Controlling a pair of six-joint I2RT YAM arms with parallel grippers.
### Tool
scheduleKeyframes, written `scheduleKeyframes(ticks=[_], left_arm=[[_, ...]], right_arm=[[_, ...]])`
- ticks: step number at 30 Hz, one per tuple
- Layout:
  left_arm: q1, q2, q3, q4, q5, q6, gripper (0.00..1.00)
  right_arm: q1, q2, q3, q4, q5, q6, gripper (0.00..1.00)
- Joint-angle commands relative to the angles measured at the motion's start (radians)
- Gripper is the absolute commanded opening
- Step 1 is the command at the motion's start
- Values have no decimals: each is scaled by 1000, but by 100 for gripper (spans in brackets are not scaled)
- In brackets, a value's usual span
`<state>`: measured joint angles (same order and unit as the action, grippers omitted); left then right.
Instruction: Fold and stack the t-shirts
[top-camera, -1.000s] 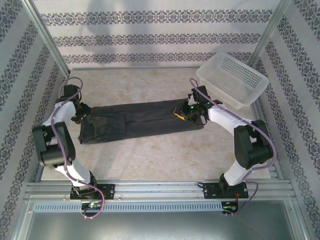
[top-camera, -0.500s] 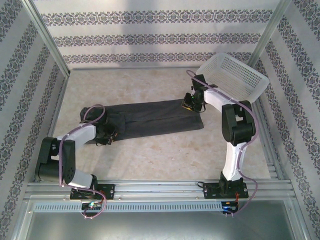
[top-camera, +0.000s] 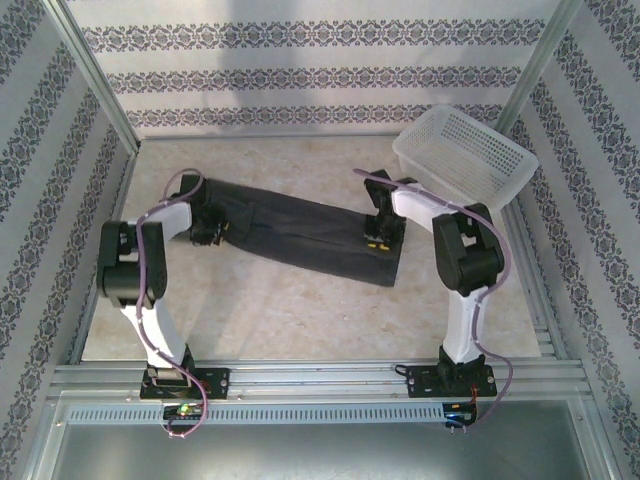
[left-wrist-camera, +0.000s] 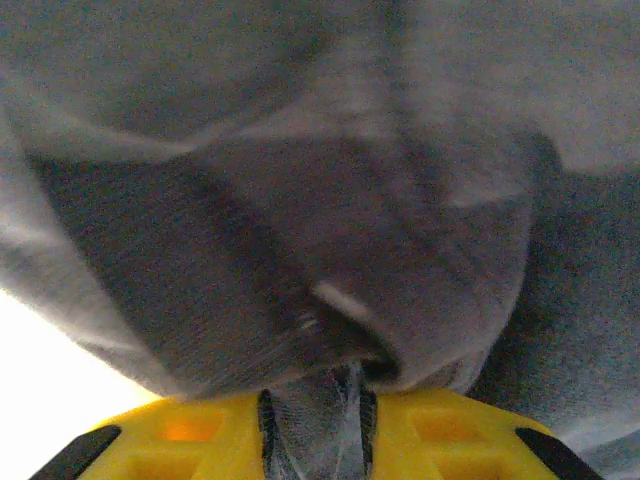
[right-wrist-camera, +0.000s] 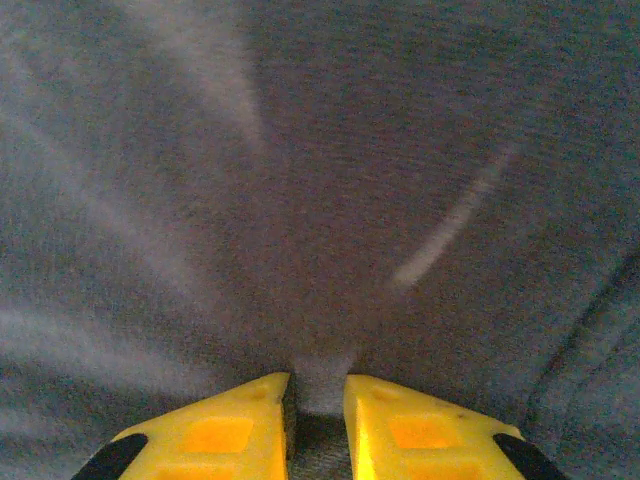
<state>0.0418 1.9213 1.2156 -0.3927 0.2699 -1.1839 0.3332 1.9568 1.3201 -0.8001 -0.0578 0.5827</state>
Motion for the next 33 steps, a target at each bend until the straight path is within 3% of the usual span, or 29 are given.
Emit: scheduleKeyframes(ticks=[1, 7, 13, 18, 21, 25, 28, 33], left_arm=[[-9, 189, 196, -35, 20, 115, 31], [-100, 475, 614, -142, 80, 123, 32], [-199, 711, 994, -194, 134, 88, 32], [-225, 854, 1269, -248, 178, 92, 36], [-226, 820, 1327, -306, 151, 159, 41], [-226, 608, 1151, -346, 54, 250, 50], [-229, 357, 803, -224, 10, 232, 51], [-248, 45, 316, -135, 115, 219, 50]], right_arm=[[31, -93, -183, -64, 16, 93, 23], [227, -190, -387, 38, -128, 260, 23], [411, -147, -336, 176, -297, 450, 24], [445, -114, -257, 229, -341, 510, 27], [433, -175, -256, 231, -319, 516, 30], [399, -295, -272, 176, -300, 500, 33], [352, -413, -325, 143, -279, 469, 36], [263, -538, -415, 59, -250, 350, 44]])
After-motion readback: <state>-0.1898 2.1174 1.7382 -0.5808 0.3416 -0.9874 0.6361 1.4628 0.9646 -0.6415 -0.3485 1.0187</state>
